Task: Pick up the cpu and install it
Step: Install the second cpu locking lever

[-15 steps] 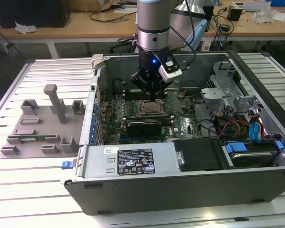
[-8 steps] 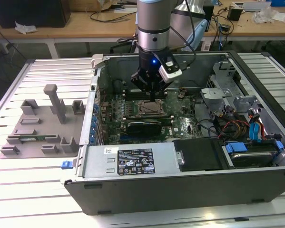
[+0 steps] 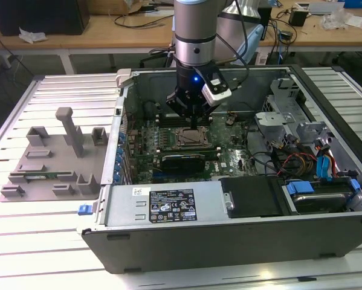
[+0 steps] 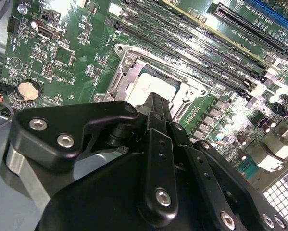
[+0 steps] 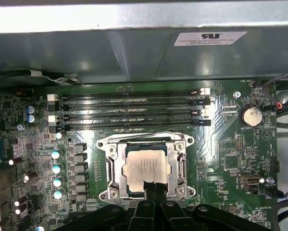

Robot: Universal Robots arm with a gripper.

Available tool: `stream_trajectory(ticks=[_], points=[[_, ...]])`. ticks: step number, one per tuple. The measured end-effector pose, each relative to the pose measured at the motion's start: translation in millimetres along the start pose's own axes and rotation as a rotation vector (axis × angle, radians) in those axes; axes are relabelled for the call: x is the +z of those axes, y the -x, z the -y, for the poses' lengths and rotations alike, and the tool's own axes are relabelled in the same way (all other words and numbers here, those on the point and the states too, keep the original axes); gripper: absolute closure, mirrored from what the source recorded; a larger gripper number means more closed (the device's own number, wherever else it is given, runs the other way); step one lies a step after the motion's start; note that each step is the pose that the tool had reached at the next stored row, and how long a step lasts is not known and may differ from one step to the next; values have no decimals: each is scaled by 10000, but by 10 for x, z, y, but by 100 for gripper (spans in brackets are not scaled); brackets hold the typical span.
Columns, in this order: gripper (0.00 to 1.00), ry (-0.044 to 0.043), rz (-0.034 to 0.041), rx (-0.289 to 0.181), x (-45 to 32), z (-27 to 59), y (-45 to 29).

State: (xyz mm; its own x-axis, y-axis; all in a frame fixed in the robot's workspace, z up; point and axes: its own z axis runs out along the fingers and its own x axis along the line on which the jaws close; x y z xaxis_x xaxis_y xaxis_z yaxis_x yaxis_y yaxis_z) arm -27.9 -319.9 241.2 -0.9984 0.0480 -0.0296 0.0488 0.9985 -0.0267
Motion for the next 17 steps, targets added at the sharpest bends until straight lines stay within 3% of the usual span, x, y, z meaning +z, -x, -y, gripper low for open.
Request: stream_trajectory(ticks=[11, 17], points=[[89, 0, 0, 0, -32, 11, 2], [89, 1, 0, -1, -44, 63, 4]])
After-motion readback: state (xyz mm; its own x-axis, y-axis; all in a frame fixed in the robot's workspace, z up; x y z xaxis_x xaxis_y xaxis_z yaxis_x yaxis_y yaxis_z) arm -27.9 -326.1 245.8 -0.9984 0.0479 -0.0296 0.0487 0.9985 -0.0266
